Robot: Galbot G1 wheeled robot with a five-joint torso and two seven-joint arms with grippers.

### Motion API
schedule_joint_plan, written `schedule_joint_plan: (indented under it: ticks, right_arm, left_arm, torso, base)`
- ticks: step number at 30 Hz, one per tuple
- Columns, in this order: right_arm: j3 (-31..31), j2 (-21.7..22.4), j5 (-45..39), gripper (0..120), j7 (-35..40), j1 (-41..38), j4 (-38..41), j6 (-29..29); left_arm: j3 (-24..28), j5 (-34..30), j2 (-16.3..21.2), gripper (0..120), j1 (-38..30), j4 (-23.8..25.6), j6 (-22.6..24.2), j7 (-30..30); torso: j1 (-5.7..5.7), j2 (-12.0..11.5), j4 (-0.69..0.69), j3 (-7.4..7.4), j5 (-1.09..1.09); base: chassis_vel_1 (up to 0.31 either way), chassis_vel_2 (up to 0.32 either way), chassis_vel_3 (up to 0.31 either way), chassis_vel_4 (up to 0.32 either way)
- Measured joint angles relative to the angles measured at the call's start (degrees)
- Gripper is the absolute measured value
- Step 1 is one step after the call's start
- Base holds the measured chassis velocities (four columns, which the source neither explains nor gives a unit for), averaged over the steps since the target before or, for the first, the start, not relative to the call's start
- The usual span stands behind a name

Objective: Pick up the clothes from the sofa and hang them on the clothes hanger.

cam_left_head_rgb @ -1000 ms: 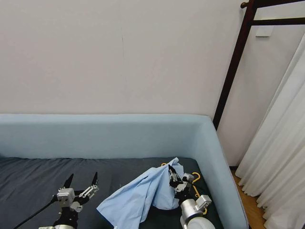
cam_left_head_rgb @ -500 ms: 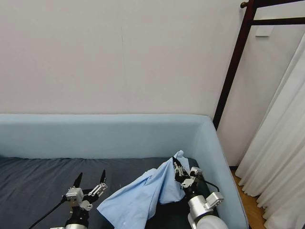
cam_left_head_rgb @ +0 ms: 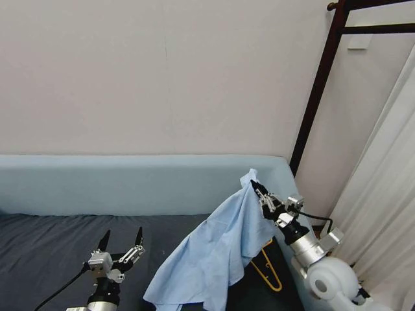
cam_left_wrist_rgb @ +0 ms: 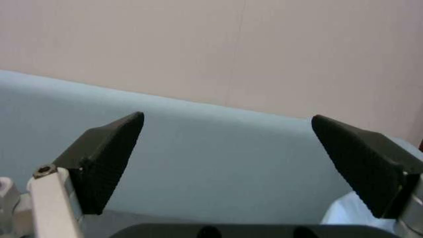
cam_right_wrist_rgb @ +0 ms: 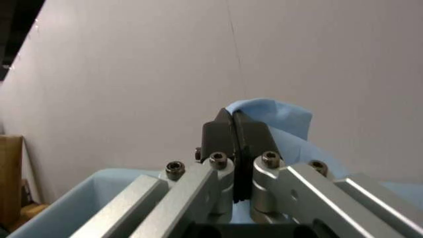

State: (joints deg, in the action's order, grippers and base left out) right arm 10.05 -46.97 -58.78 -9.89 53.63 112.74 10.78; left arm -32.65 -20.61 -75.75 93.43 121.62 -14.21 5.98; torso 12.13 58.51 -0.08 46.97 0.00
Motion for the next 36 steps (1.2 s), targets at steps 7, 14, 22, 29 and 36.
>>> schedule_joint_plan:
  ticks: [7,14,22,29,36]
  right_arm:
    - [-5.11,4.76,-4.81,0,0.83,-16.18,-1.22,-0.78]
    - [-12.47,7.09,-7.89,0,1.44,-32.63,-6.34,-1.37]
    - [-14.39,6.75,-10.66,0,4.90,-44.70,-10.22,-0.88]
    - [-10.23,8.88,-3.52,0,6.00,-35.72,0.40,-0.78]
    - [-6.83,2.79,11.24,0,1.00,-7.50,5.56,0.27]
  left_arm:
    - [-0.83,0.18,0.11,100,0.33,0.95,-0.03,-0.08]
    - [-2.01,0.45,0.53,100,0.34,1.27,-0.20,-0.17]
    - [-1.96,0.67,-0.86,100,0.43,2.01,-0.24,-0.23]
    - [-1.23,1.90,-1.62,100,0.41,1.82,-0.55,-0.35]
    - [-1.05,2.16,-1.79,100,0.02,0.35,-0.83,-0.41]
  torso:
    - [0.00,0.00,0.03,0.00,-0.01]
    - [0.01,-0.01,0.01,0.00,-0.02]
    - [0.01,-0.01,0.02,0.00,-0.02]
    - [0.01,0.00,0.00,-0.02,-0.04]
    - [0.00,0.00,-0.01,-0.01,0.00]
  base:
    - [0.000,0.000,0.000,0.000]
    - [0.000,0.000,0.000,0.000]
    - [0.000,0.000,0.000,0.000]
    - [0.000,0.000,0.000,0.000]
    - [0.000,0.000,0.000,0.000]
